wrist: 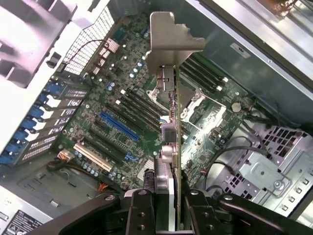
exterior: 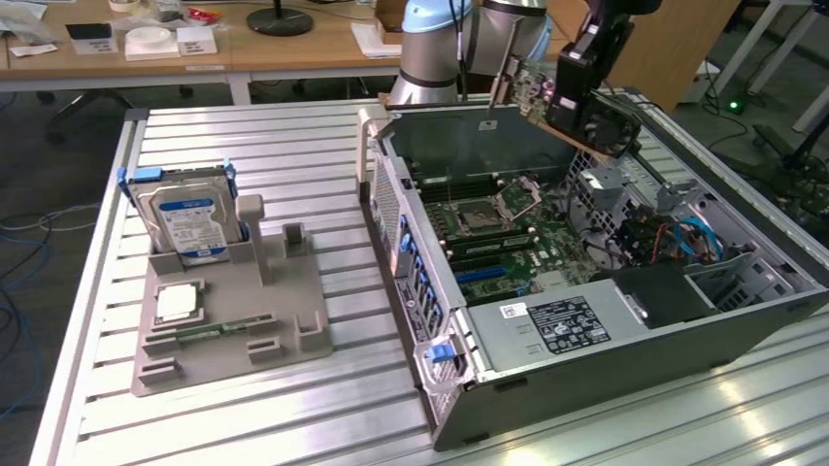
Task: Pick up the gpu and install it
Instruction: 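Insert the gpu into the slot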
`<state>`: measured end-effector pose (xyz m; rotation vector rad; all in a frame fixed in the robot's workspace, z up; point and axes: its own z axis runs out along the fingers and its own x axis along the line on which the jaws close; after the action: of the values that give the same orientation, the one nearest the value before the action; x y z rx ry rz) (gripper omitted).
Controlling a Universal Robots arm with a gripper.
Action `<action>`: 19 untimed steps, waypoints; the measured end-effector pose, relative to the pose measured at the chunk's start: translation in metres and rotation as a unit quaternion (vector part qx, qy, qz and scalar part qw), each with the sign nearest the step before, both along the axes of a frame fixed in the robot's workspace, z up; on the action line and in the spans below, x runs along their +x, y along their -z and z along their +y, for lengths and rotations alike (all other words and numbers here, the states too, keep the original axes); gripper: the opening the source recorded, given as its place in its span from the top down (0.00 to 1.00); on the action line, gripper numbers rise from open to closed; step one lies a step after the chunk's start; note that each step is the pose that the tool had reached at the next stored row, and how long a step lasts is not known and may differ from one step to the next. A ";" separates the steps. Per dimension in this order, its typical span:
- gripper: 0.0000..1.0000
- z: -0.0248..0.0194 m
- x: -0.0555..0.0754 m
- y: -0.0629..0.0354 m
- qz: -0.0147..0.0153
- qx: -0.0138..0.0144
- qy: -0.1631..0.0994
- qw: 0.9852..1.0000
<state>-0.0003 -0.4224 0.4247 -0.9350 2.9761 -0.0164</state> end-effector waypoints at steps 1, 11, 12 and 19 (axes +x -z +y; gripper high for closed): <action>0.72 0.0000 0.000 0.0000 0.000 0.000 -0.005 1.000; 0.72 0.0000 0.000 0.0000 0.000 0.000 -0.052 0.999; 0.72 0.0000 0.000 0.0000 0.000 0.000 -0.056 0.998; 0.72 0.0000 0.000 0.0000 0.000 0.000 -0.075 0.997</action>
<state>-0.0003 -0.4225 0.4247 -1.1549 2.8971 -0.0137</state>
